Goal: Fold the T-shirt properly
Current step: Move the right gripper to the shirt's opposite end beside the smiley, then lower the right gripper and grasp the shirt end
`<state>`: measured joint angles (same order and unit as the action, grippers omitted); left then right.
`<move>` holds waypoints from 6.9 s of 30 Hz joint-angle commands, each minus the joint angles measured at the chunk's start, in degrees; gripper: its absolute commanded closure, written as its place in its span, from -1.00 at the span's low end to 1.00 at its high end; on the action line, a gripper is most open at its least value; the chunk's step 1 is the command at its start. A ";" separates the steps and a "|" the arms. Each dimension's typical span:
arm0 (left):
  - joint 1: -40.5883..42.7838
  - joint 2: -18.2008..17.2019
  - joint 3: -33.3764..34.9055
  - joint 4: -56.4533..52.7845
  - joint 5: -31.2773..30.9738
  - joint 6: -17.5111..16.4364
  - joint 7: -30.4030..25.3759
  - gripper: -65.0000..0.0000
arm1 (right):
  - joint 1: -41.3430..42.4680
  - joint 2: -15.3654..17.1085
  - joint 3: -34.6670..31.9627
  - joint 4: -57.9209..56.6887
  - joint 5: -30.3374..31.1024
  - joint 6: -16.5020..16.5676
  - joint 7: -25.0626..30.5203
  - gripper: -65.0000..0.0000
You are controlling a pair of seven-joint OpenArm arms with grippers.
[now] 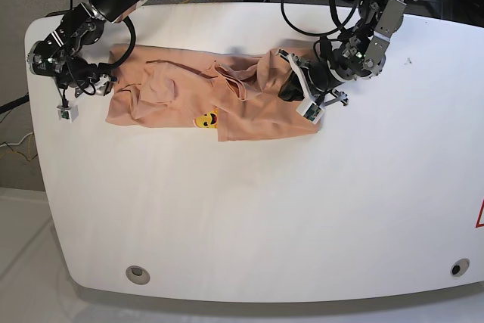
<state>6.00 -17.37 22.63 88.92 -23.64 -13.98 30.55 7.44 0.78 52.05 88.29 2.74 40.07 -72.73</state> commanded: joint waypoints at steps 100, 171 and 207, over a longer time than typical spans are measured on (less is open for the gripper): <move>-1.65 1.15 -0.17 -2.90 2.06 1.36 2.64 0.92 | -5.55 -9.78 4.52 14.35 -1.56 -0.07 39.63 -1.00; -2.79 1.15 -0.08 -2.99 2.14 1.45 2.73 0.92 | -11.27 -8.56 3.64 3.01 25.43 -0.07 21.61 -1.00; -2.79 1.15 -0.17 -2.99 2.14 1.45 2.73 0.92 | -11.18 -9.78 -3.57 3.18 25.08 -0.07 21.61 1.00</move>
<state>3.29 -15.75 22.55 86.08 -23.05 -13.34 30.37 -4.21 -9.28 48.66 88.53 27.18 39.86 -51.81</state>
